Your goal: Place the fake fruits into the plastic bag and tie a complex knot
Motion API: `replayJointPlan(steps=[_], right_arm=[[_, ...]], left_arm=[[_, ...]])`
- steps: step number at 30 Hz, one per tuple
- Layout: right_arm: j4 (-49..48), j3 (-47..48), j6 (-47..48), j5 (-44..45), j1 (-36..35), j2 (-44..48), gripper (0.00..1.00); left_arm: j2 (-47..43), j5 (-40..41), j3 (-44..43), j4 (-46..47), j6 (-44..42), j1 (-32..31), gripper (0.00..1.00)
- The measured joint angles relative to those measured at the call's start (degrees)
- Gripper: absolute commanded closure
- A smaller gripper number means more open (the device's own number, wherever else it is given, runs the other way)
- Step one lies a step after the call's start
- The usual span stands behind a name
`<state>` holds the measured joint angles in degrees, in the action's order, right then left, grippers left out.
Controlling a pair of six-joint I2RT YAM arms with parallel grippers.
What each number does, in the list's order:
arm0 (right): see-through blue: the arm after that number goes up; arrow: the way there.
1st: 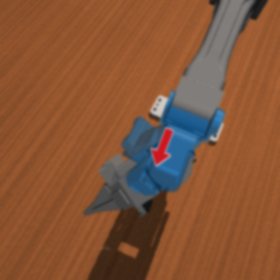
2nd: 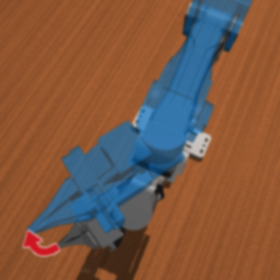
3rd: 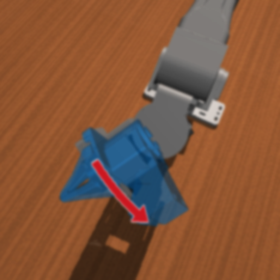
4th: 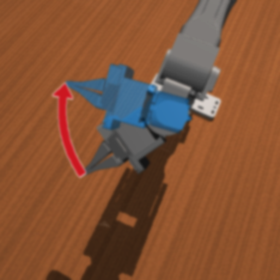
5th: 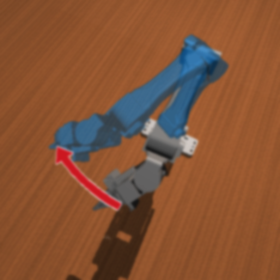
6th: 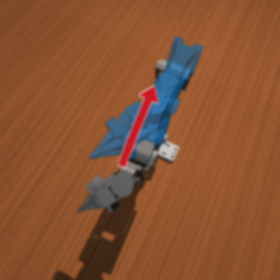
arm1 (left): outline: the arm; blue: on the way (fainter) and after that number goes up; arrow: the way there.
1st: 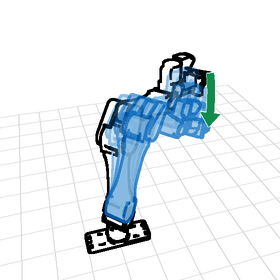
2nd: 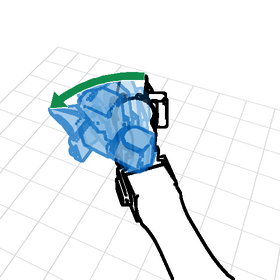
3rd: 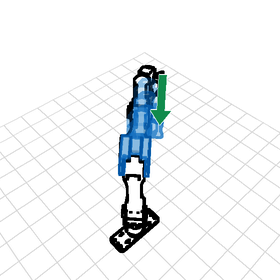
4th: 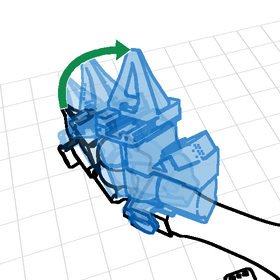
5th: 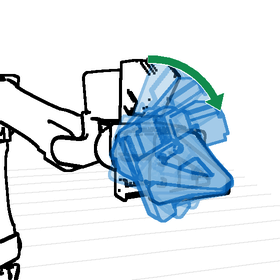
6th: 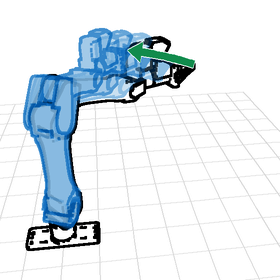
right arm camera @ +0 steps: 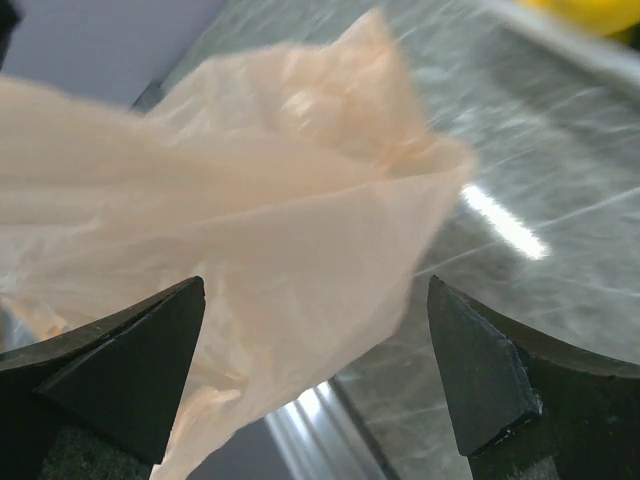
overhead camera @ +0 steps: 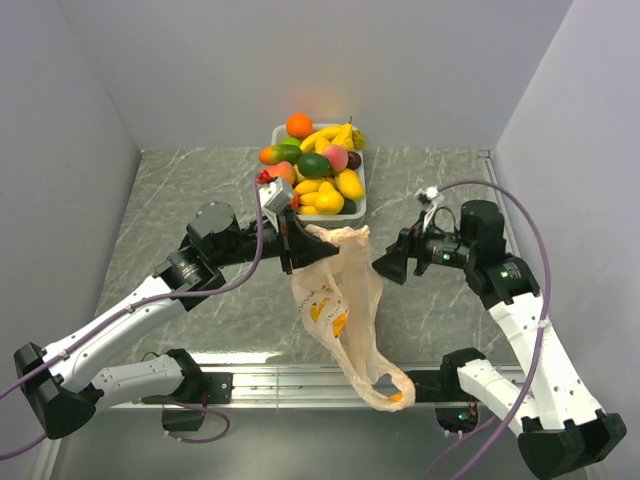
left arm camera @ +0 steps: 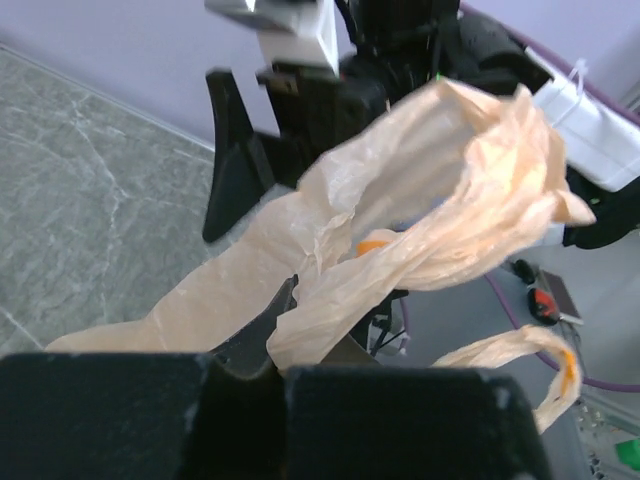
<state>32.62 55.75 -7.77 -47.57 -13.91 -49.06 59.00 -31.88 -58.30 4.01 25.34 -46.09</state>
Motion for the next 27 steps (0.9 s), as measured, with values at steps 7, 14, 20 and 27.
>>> replayJointPlan(steps=[7,14,20,27], right_arm=[[-0.92,-2.99,1.07,0.15,-7.17,1.70,0.02],[-1.07,-1.27,5.29,2.10,-1.40,5.16,0.00],[-4.35,1.75,5.35,1.03,-2.36,6.69,0.00],[-10.73,1.27,5.07,2.67,-10.51,5.88,0.00]], left_arm=[[2.05,-3.91,1.70,6.36,8.68,3.50,1.00],[2.86,-5.79,2.47,6.49,13.60,6.45,1.00],[5.53,-6.01,2.34,3.98,15.54,6.47,1.00],[8.50,-7.96,0.81,2.58,18.71,7.17,1.00]])
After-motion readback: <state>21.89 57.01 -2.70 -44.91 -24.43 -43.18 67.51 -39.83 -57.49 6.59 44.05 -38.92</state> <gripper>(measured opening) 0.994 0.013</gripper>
